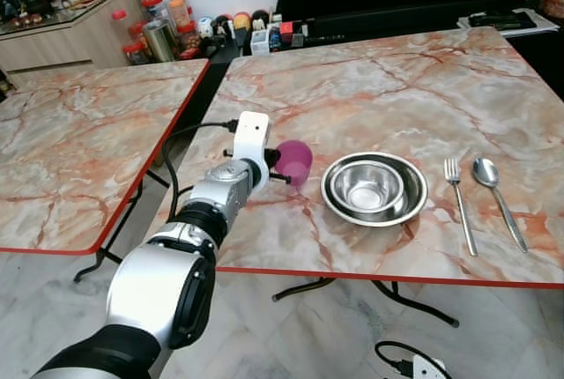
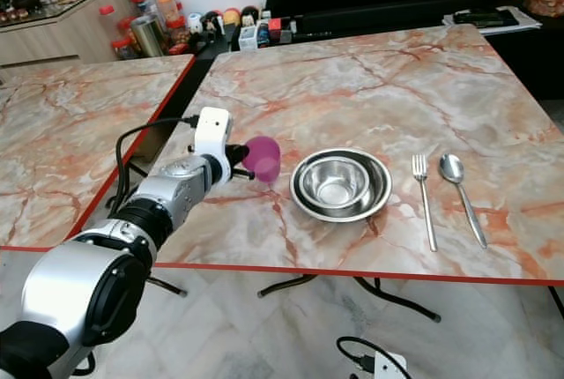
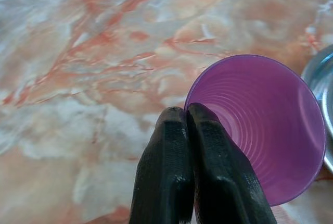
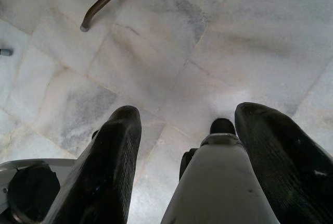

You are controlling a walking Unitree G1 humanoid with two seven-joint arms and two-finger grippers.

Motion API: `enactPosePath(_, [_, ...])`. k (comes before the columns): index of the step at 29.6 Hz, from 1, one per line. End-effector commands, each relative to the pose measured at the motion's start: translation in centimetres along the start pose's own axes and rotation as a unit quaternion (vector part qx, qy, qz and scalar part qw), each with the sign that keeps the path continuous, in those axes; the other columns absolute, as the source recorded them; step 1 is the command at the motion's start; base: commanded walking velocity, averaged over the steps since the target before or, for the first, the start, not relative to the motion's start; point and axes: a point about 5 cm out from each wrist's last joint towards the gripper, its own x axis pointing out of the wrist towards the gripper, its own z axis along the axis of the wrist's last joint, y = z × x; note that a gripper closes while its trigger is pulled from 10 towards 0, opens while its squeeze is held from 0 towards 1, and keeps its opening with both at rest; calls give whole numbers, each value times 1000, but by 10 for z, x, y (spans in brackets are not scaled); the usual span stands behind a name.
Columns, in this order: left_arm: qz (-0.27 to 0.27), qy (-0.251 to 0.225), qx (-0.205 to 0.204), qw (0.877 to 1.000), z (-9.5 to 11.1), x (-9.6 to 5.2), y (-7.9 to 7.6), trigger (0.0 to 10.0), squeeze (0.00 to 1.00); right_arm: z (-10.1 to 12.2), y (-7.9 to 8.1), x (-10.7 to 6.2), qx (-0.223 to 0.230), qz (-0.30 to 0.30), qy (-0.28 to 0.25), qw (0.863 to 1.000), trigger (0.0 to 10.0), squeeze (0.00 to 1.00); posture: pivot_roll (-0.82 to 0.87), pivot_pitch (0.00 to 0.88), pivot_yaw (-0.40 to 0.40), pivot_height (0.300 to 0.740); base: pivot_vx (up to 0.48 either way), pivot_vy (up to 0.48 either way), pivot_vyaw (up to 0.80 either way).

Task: Setting the table

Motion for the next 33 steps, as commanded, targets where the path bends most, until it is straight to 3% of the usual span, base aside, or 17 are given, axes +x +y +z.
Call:
enactPosePath(1, [14, -4, -10, 1000, 7, 0, 3, 10000, 0, -12, 5, -3, 11, 3, 20, 1000, 10000, 0, -13, 0, 189, 740, 0, 0, 0])
enactPosePath(6, [27, -26, -69, 997, 10, 1, 2, 10000, 0, -13, 5, -3, 11, 3, 20, 1000, 10000, 0, -9, 0, 187, 740, 0, 0, 0])
enactPosePath(14, [24, -16, -122, 992, 4, 2, -5, 10000, 0, -14, 6, -3, 16, 2, 19, 1000, 10000, 0, -23, 0, 198, 740, 0, 0, 0])
enactPosePath(33, [13, 18, -89, 996, -11, 3, -12, 10000, 0, -20, 3, -6, 25, -6, 23, 999, 10000, 0, -30, 0, 207, 740, 0, 0, 0])
